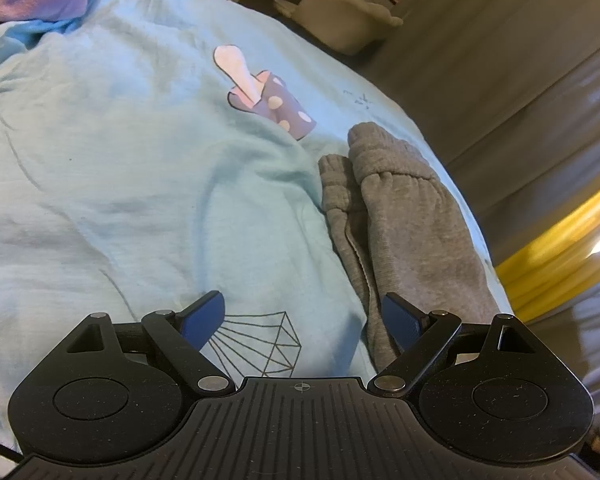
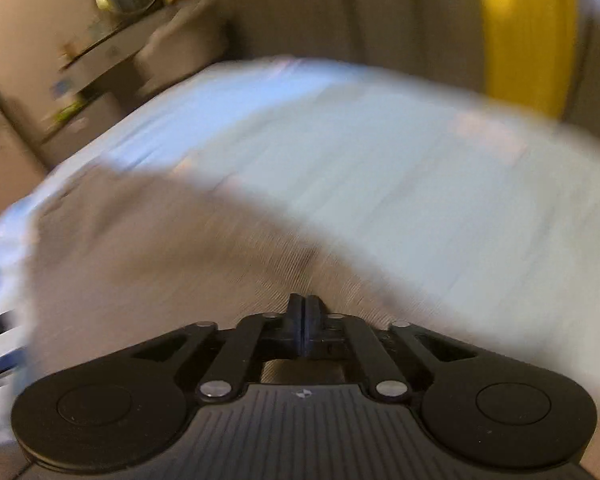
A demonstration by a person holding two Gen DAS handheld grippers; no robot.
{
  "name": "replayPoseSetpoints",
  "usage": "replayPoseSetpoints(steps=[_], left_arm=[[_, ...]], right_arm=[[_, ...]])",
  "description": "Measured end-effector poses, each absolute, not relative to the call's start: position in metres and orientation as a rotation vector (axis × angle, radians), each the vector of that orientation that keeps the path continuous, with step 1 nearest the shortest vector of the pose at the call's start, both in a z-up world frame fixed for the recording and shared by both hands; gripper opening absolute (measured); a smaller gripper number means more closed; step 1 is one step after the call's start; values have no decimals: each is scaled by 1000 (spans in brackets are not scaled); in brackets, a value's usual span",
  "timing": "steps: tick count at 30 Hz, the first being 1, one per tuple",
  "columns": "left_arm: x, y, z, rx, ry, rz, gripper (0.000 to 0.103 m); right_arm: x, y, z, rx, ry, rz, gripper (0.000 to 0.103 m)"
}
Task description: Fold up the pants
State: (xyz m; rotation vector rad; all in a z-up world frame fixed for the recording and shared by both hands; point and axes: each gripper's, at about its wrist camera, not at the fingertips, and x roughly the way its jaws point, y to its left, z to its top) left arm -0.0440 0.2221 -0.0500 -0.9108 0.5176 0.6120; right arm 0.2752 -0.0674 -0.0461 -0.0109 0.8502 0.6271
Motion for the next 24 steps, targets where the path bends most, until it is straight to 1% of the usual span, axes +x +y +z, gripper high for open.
replayPoseSetpoints(steps=[1,2,3,5,6,8,10,11,12,13,14,15,16,17,18,19,21,24], left_arm=[[-45,223,-50,-913,515,611,91],[-45,223,-50,-916,512,612,91],[-46,224,-50,-919,509,612,91],[-47,225,-51,-926,503,611,91],[-46,225,-51,-926,502,612,91],[-46,225,-51,-923,506,610,91],[-46,226,-51,-927,509,607,91],[-47,227,-51,-929,510,605,91],[-47,226,-51,-930,511,604,91],[-47,227,-51,-932,514,602,91],[-47,227,-50,-934,520,600,91],[-46,227,-50,-932,526,599,91],[-44,226,-50,-925,535,599,91],[-40,225,-48,-904,555,602,91],[-35,222,-46,-873,579,603,91],[-30,218,-43,-839,604,595,90],[-16,204,-32,-728,655,543,90],[-8,167,-10,-619,620,410,92]], right_arm=[[280,-71,-41,-10,798,503,12],[285,-78,-34,18,794,397,12],[285,-88,-28,88,806,411,12],[268,-115,-18,262,829,486,29],[256,-127,-18,298,846,499,30],[230,-153,-27,353,919,510,31],[209,-192,-51,368,1010,423,30],[205,-211,-59,379,1041,348,12],[196,-244,-68,477,1033,290,8],[184,-279,-72,588,1008,212,8],[170,-305,-68,615,975,100,9],[156,-325,-60,582,939,-17,11],[140,-345,-50,526,911,-141,30],[128,-360,-44,493,899,-227,63],[111,-381,-38,473,881,-305,74],[93,-402,-34,468,863,-355,78],[64,-434,-31,493,851,-414,78],[17,-478,-34,589,831,-529,79]])
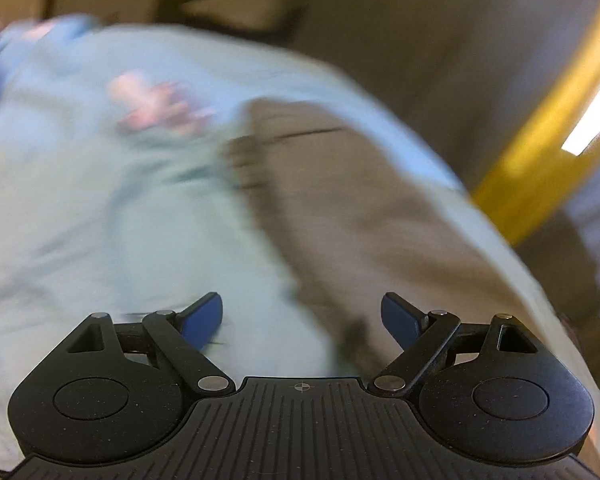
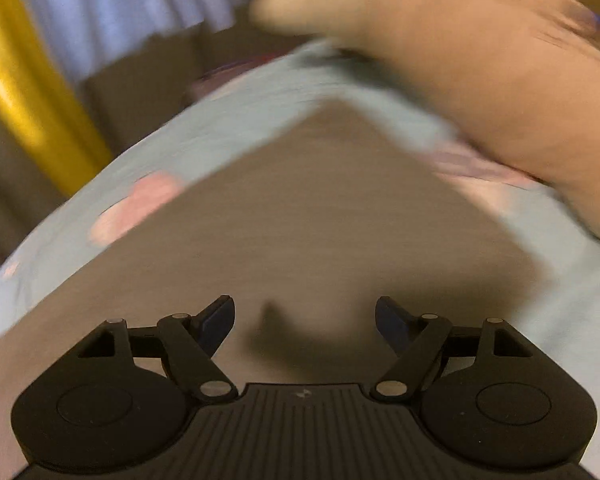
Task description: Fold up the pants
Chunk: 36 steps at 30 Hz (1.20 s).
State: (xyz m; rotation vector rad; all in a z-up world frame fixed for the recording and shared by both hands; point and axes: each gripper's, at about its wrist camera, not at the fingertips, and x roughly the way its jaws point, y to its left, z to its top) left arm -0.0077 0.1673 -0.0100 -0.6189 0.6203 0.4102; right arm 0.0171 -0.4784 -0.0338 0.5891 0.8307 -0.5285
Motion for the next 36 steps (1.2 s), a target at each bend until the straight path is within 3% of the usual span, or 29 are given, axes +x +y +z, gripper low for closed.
replayPoseSetpoints(steps=[4,9,15,17,18,21,22,24,28,31,33,34,36], left_arm=[[2,120,0,-634,586,159,95],[33,76,-8,-420,747,95,95],[26,111,-30,-660,797,182,93],[22,117,-32,-706,781,191,93],[21,118,-33,-713,776,195,93],[20,116,-31,-685,777,195,93],[21,112,-30,-670,780,193,93],[24,109,-30,-647,796,189,93],[38,105,-35,-623,858,187,93],[40,104,-37,-612,895,195,93],[38,105,-36,-624,881,195,93],[37,106,-37,-631,874,196,93],[35,109,-37,-651,864,199,93]], right_arm=[[-26,-510,-49,755,801,-608,79],[-78,-534,-78,1044,671,-566,79],[-70,-550,-79,1129,585,-537,77],[-64,-554,-83,1135,582,-532,56],[-61,-557,-83,1142,584,-534,52],[-64,-561,-88,1173,579,-564,23],[-65,-561,-88,1174,566,-556,19],[-72,-557,-84,1152,537,-530,20],[-68,-560,-92,1163,565,-512,37],[-64,-563,-96,1184,541,-506,40],[-58,-561,-89,1152,556,-515,29],[-52,-560,-85,1111,573,-515,14],[-44,-554,-73,1025,592,-501,14]])
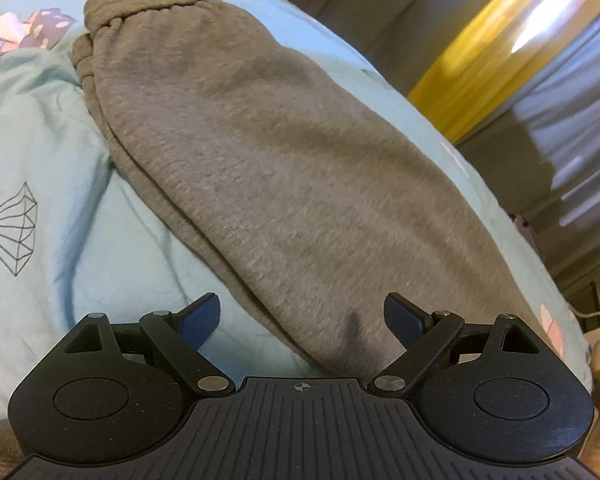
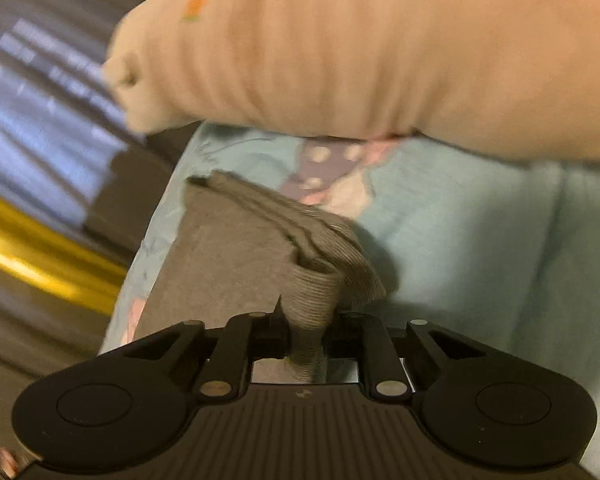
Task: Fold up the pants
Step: 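Grasp the corner of the folded leg end with the right gripper and lift it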
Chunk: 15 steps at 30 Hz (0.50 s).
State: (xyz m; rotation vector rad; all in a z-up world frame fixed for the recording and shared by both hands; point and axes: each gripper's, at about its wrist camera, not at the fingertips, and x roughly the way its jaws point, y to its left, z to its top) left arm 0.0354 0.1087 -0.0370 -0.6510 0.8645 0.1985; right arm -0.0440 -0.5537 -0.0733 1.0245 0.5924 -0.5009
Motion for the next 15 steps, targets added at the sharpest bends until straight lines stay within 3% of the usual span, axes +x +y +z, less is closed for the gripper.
replayPoseSetpoints(steps=[7,11,15], left_arm=[[37,108,-36,-640,868,192,93],[38,108,-37,-645,869,189,93],[35,109,-36,-654,864,192,93]], right_arm=[[3,-503,-13,627,621,-453,12],[53,-406,41,334,582,-167,12],[82,-281,48,133,590,175,13]])
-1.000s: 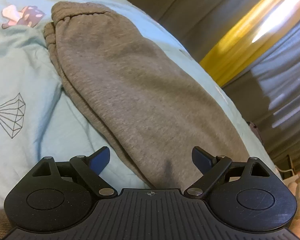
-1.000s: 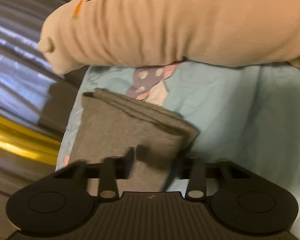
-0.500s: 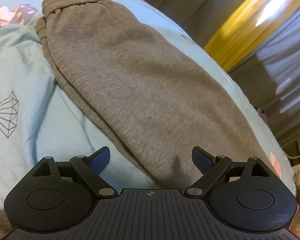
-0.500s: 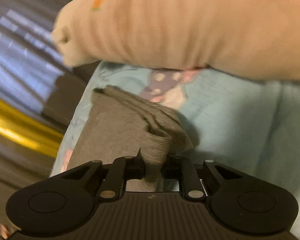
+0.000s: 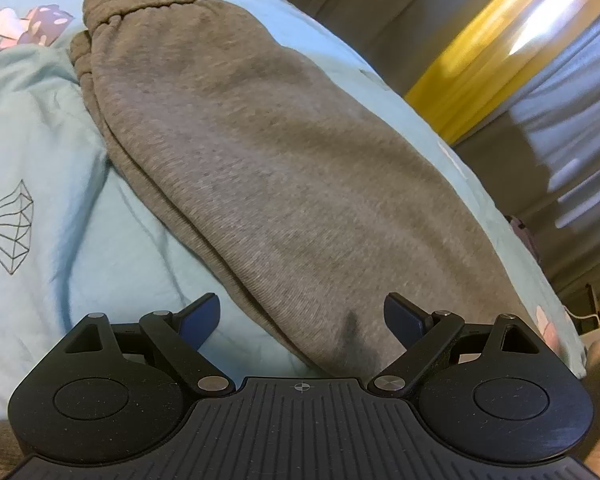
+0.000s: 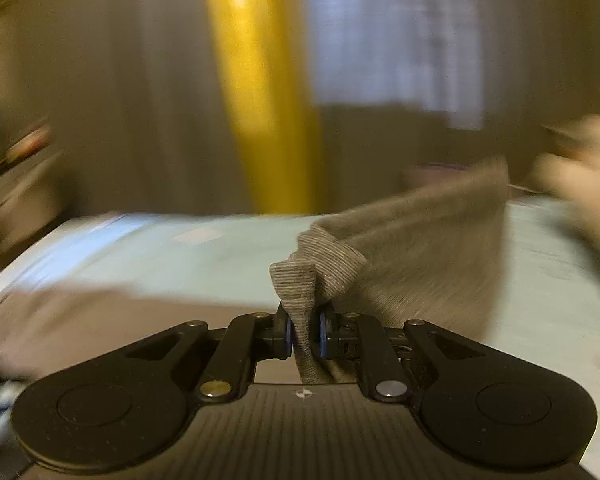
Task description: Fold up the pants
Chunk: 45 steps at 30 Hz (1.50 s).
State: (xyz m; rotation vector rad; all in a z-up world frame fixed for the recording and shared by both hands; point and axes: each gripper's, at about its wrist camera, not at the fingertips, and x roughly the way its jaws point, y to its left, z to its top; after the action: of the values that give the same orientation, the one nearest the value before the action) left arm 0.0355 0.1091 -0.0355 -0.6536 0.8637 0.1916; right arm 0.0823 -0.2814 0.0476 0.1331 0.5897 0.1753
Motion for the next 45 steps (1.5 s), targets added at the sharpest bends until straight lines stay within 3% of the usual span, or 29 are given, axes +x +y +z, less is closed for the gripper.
replayPoseSetpoints(steps=[3,5,6,9,11,12,15,20,25,28,34,40,45], left_arm=[[34,109,-35,-653,858,191,93],[33,108,-34,-646,852,190,93],[33,108,-34,-643,852,189,93],[31,107,-31,-631,844,162,93],[32,100,-24,-584,834,125,93],[34,92,-19,-539,824,87,93],[49,56,-8,-436,826,-73,93],[95,10,-28,-530,994,-282,88],[125,-4,-55,-635,1103,-292,70],[133,-15,-61,-612,1124,-298,46],[137,-27,-72,-561,1105,-296,28],[130,-23,-72,-571,1057,-310,16],[119,-25,-62,-533,1006,-306,14]], right_arm=[[93,-206,12,119,676,352,18],[102,-176,-21,139,792,424,56],[106,-167,-38,172,885,435,64],[97,-185,-48,346,905,453,65],[91,-223,-42,512,888,397,83],[88,-245,-41,582,879,334,88],[74,-303,-45,621,903,123,89],[55,-341,-43,727,872,51,90],[40,-344,-32,600,857,-88,97],[46,-352,-35,633,876,-76,97],[64,-366,-73,796,915,-88,99],[72,-361,-75,760,882,-87,99],[69,-359,-71,747,885,-90,99]])
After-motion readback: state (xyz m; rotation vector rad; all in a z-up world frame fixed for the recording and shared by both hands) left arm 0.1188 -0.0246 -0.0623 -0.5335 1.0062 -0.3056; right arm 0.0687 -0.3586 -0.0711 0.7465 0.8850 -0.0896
